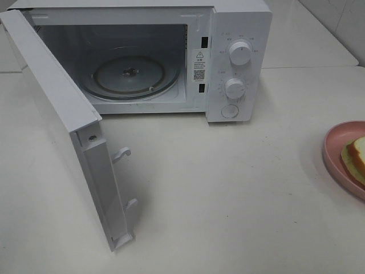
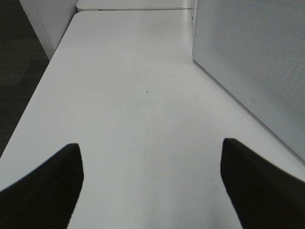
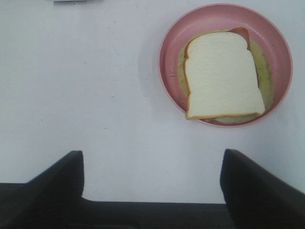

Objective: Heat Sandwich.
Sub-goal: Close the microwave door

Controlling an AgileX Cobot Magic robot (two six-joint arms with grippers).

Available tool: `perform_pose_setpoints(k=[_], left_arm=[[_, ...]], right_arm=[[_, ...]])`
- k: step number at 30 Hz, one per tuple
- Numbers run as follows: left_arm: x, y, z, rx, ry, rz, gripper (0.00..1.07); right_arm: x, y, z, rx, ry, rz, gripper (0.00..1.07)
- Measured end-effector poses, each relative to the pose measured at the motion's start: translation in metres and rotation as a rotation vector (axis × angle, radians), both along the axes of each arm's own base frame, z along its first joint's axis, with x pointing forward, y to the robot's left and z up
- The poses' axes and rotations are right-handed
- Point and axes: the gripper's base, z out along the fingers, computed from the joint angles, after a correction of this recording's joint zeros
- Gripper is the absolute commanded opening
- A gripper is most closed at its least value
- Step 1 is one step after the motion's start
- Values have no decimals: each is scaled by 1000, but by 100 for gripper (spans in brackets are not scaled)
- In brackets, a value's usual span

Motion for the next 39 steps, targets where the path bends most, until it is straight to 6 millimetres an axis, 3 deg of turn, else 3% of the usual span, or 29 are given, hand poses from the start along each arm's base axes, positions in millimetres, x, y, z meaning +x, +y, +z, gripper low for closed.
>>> perform_pose_setpoints(k=[3, 4, 7, 15, 39], left_arm=[[0, 0, 0, 0, 0, 0, 74], [0, 0, 0, 0, 0, 0, 74], [0, 0, 0, 0, 0, 0, 74], [0, 0, 0, 0, 0, 0, 74], [0, 0, 0, 0, 0, 0, 74]], right_arm=[[-35, 2, -16, -6, -93, 0, 76], [-35, 2, -16, -6, -93, 0, 76], [-60, 4, -31, -12, -196, -2, 76], [-89, 5, -61, -23, -352, -5, 76], [-94, 5, -62, -28, -410, -7, 76]])
